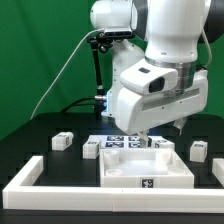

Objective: Assemble one leg

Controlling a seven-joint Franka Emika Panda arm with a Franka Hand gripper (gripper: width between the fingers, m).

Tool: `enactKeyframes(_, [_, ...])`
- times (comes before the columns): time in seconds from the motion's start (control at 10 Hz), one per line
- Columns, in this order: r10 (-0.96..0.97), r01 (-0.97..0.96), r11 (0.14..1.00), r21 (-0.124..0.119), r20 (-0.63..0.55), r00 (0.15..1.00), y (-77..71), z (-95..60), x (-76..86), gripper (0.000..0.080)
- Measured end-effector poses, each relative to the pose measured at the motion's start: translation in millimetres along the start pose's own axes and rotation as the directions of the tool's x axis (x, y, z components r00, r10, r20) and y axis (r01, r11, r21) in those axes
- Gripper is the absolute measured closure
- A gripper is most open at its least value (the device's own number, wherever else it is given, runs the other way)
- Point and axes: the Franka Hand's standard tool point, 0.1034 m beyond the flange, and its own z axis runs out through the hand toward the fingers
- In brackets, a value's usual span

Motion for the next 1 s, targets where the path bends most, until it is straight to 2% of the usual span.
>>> enactKeyframes(0.7, [-0.012,0.012,1.000,-0.001,-0.005,1.000,0.4,1.0,-0.3,0.0150])
enactKeyframes(0.9, [-0.161,0.158,0.986,-0.047,-0.071,0.984,4.8,12.7,-7.1,0.0150])
enactKeyframes(1.0, [-0.229,0.224,0.973,-0.062,-0.083,0.970,6.7,18.5,-13.8,0.0150])
